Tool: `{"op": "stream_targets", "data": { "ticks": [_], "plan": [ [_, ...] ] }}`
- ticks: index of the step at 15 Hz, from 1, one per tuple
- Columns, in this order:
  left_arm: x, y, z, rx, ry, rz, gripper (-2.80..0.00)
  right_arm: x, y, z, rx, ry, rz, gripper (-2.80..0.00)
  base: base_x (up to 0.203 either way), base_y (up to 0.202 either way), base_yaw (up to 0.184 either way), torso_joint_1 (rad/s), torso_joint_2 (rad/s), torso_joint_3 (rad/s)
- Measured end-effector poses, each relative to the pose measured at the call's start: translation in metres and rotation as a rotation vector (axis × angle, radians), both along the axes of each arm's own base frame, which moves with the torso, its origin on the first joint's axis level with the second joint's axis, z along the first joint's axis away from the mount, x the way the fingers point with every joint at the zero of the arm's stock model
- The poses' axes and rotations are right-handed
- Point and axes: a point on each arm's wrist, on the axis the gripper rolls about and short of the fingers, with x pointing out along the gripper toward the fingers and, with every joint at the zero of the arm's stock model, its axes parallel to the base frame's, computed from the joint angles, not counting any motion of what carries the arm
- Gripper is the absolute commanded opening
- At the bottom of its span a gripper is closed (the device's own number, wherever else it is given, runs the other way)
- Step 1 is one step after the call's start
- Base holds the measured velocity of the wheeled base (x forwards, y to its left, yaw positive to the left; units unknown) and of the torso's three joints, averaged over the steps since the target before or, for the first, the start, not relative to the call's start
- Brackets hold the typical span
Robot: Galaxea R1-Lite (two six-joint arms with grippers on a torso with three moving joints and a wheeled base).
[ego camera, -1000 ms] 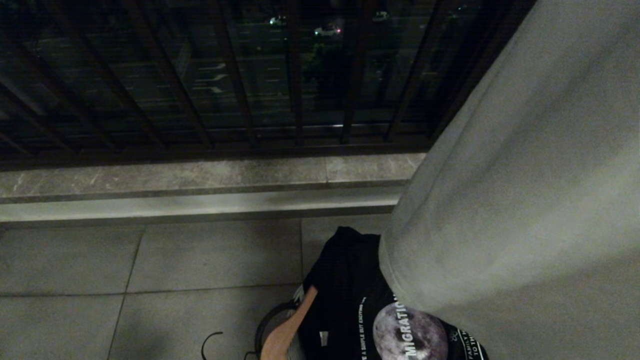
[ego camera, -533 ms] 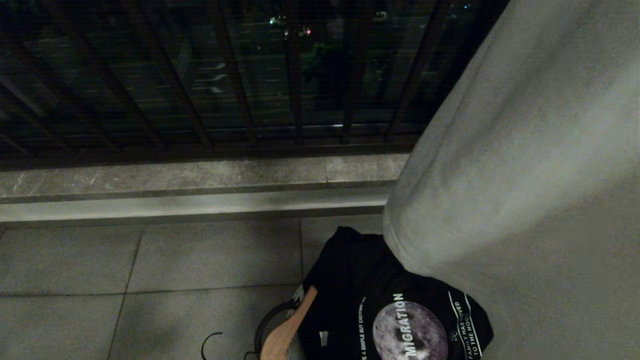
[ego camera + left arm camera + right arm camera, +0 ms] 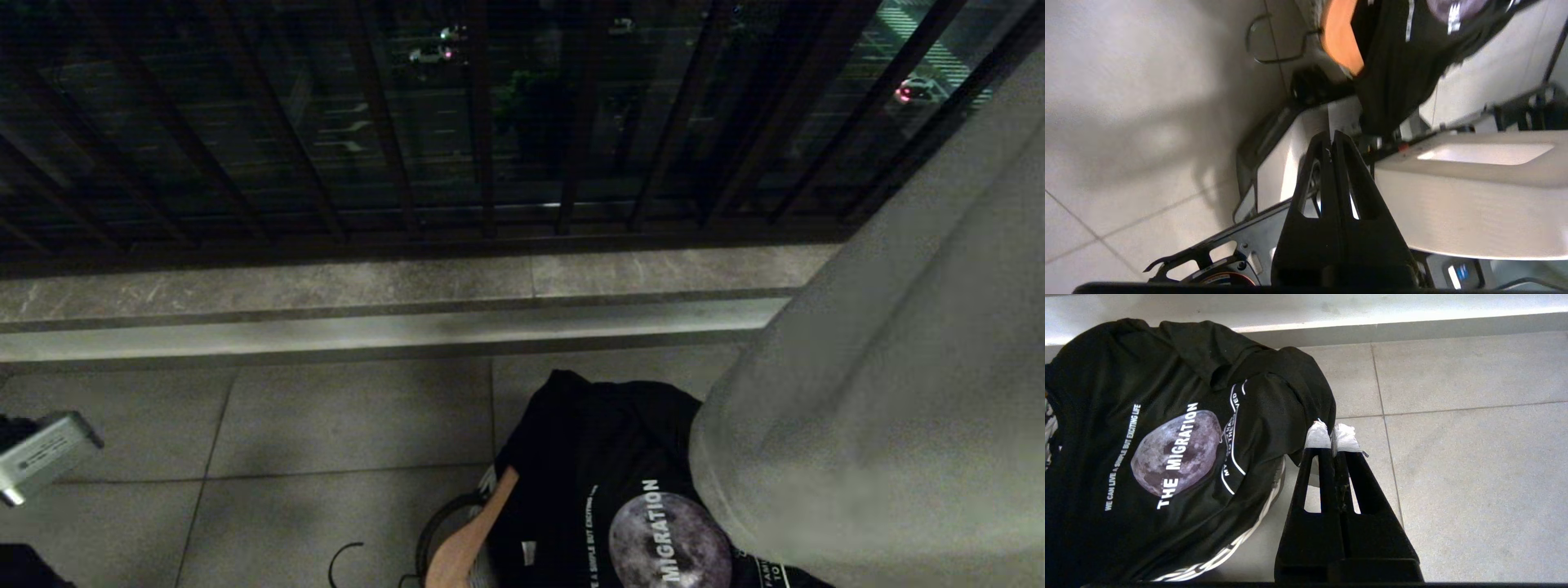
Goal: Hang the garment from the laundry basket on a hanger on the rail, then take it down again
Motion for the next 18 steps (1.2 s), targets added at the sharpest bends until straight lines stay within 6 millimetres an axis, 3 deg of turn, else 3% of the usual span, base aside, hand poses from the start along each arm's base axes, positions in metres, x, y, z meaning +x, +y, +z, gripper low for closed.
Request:
{"op": "stream_targets", "data": {
  "ticks": [5,10,18],
  "plan": [
    [0.035,-0.026,0.003,0.054,0.081,-0.095,-2.80,0.000,0.000,0.000,0.000,0.000,0.000,-2.80,0.000,0.000,0.000,0.000,0.00,0.000],
    [0.062,-0.067,-0.007,0.174,0.065,-0.108,-2.80,0.000,0.000,0.000,0.000,0.000,0.000,-2.80,0.000,0.000,0.000,0.000,0.00,0.000],
    [0.087,-0.112,-0.025,0.238,0.106,-0.178,-2.80,0.000,0.000,0.000,0.000,0.000,0.000,-2.80,0.000,0.000,0.000,0.000,0.00,0.000]
  ]
}}
